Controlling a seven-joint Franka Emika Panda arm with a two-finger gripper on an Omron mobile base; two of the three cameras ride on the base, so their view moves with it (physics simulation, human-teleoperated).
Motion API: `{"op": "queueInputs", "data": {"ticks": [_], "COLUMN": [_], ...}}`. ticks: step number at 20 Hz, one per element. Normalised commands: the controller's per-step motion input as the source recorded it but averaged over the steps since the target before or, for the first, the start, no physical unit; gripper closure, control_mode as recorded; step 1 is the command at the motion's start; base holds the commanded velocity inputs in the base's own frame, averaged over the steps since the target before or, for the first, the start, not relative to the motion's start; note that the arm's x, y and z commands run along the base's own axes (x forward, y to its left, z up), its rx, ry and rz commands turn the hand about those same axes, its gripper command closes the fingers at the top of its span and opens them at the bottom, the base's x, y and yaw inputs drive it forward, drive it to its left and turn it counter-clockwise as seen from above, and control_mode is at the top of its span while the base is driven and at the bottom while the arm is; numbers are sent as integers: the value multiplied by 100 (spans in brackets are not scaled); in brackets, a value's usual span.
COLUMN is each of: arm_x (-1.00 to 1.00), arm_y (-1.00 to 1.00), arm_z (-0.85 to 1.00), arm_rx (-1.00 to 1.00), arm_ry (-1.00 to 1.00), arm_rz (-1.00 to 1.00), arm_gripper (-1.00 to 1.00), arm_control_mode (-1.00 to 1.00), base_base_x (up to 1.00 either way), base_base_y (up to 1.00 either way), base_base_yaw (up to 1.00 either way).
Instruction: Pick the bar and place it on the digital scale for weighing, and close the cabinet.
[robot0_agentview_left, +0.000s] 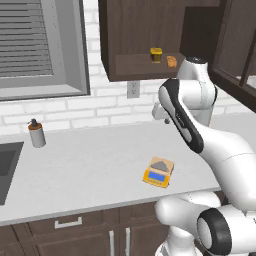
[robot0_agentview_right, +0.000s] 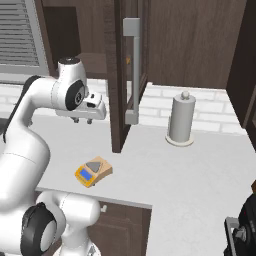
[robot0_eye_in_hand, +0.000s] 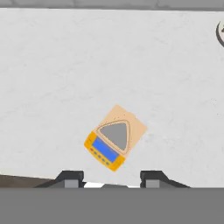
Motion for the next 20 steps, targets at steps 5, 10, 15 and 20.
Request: {"op": "queueInputs", "data": {"ticks": [5, 10, 15, 20], "arm_x": [-25, -22, -17, -17], "arm_y": [1, 0, 0, 0], "arm_z": [0, 26, 56, 53], "arm_rx": [0, -2, -5, -1], "arm_ry": [-4, -9, -27, -35], "arm_rz": [0, -8, -8, -1], "arm_gripper": [-100, -100, -100, -100], "arm_control_mode": [-100, -100, -100, -100], "base_base_x": [0, 0, 0, 0], "base_base_y": [0, 0, 0, 0], "base_base_yaw": [0, 0, 0, 0]}}
